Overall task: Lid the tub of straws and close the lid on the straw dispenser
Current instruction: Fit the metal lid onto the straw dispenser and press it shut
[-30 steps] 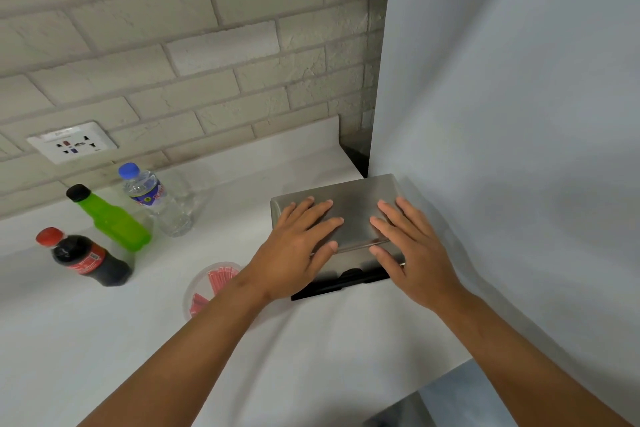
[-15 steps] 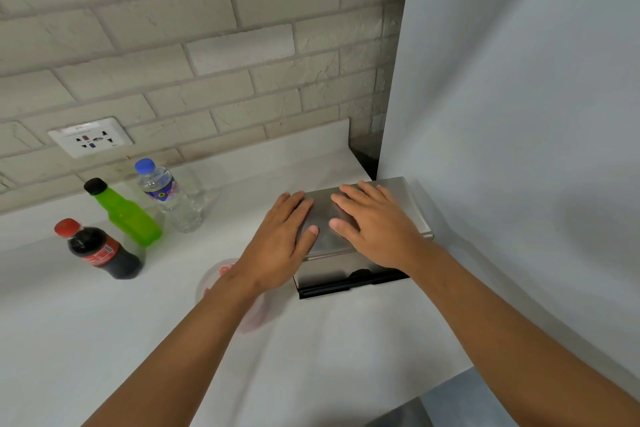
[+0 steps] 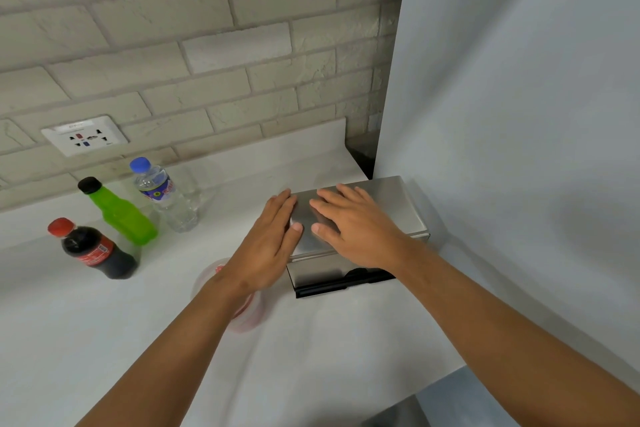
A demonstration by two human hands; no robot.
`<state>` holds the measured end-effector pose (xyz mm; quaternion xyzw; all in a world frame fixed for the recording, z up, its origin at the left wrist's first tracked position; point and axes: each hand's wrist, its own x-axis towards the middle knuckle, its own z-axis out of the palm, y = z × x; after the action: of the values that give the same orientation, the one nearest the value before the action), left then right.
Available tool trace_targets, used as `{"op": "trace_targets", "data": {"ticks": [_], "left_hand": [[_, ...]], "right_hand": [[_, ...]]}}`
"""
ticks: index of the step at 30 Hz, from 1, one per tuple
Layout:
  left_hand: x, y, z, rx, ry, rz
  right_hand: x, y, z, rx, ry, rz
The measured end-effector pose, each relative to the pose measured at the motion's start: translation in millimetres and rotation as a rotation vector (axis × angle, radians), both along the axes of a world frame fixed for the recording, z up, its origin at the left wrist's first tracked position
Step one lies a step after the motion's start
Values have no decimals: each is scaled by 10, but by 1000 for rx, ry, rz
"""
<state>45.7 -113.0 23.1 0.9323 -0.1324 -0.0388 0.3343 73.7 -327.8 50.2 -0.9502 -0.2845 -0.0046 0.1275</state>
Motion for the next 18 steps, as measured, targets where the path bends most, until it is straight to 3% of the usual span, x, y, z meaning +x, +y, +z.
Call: {"op": "trace_targets", "data": {"ticks": [5, 12, 18], "left_hand": [[7, -34, 7, 42, -20, -10], [82, -31, 166, 298, -40, -46], [174, -274, 258, 388, -97, -125]], "right_hand": [[-17, 33, -71, -6, -13, -18], [45, -82, -21, 13, 71, -2], [166, -491, 46, 54, 59, -153]]}}
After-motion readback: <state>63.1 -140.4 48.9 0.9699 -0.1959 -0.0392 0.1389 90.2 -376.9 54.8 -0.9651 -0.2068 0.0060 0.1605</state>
